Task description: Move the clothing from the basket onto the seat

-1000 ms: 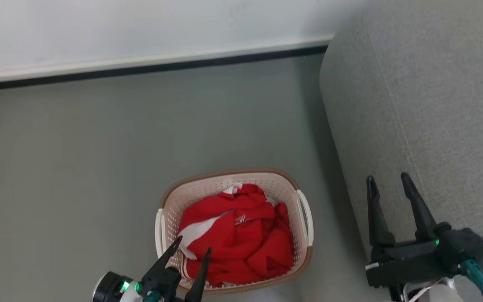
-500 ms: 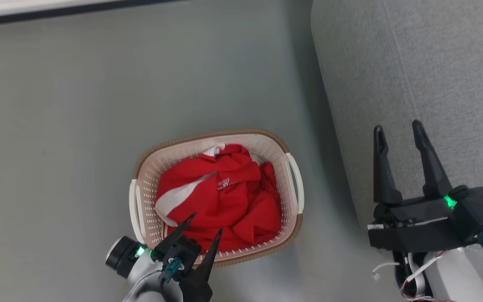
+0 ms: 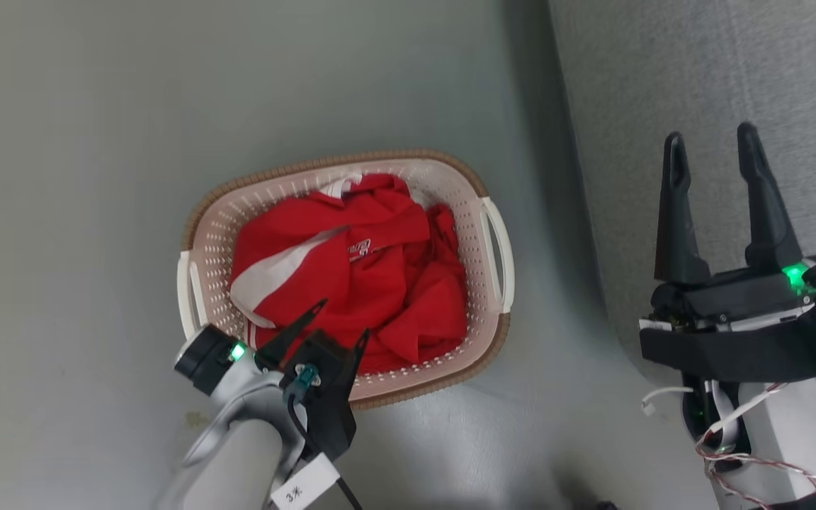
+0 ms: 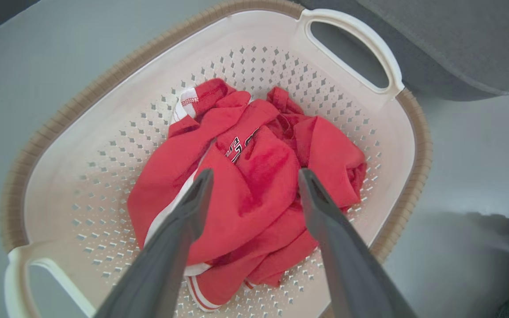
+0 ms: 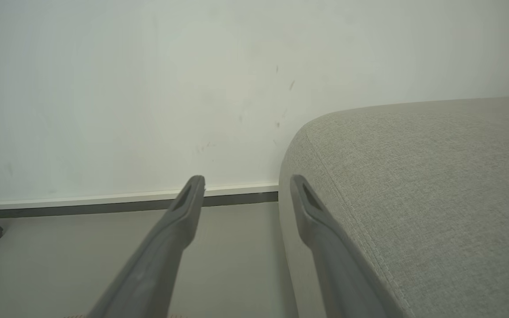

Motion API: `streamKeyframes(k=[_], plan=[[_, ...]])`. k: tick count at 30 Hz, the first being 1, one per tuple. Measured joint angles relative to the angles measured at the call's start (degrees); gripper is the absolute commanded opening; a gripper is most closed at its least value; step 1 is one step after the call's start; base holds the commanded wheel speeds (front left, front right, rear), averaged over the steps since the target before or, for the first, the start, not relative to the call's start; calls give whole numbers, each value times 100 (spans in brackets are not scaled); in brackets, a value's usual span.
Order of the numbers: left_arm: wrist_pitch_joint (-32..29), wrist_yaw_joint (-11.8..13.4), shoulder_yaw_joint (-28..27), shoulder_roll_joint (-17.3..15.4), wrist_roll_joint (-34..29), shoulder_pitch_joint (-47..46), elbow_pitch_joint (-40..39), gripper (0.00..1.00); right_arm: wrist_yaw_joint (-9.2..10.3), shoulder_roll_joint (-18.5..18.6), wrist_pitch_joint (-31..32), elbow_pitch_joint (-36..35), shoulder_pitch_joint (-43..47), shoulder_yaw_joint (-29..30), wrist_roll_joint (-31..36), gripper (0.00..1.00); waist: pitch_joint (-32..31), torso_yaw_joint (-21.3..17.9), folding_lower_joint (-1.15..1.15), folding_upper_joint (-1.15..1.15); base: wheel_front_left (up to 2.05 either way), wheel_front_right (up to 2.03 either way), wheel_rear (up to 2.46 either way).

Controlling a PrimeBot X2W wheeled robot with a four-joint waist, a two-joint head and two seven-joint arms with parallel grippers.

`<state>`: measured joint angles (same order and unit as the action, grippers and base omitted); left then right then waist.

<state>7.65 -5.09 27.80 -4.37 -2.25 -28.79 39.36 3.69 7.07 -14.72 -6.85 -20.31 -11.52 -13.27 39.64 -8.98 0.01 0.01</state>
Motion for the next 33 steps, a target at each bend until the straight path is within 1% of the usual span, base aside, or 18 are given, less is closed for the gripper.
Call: streamKeyframes(k=[7,9,21,25,29,33], plan=[[-210,-9,48,-36,-159,-494,308,100,-16,-13,0,-171,-313,32,32,100,533,-24,0,0,0,0,0],[-259,-47,62,-55,-191,-636,357,100,-18,-20,0,-204,-388,41,36,100,685,-31,0,0,0,0,0],[-455,-42,58,-58,-259,-1209,875,100,-68,-81,0,-193,-763,35,121,100,1403,-68,0,0,0,0,0],[-514,52,27,-48,-291,-1346,1031,100,-118,-104,0,-148,-827,24,129,100,1538,-89,0,0,0,0,0],[-564,166,-19,-56,-292,-1483,1167,100,-123,-151,0,-127,-857,-12,130,100,1632,-121,0,0,0,0,0],[-604,226,-35,-56,-298,-1586,1289,100,-126,-153,0,-56,-860,-7,167,100,1695,-154,0,-1,0,0,0]])
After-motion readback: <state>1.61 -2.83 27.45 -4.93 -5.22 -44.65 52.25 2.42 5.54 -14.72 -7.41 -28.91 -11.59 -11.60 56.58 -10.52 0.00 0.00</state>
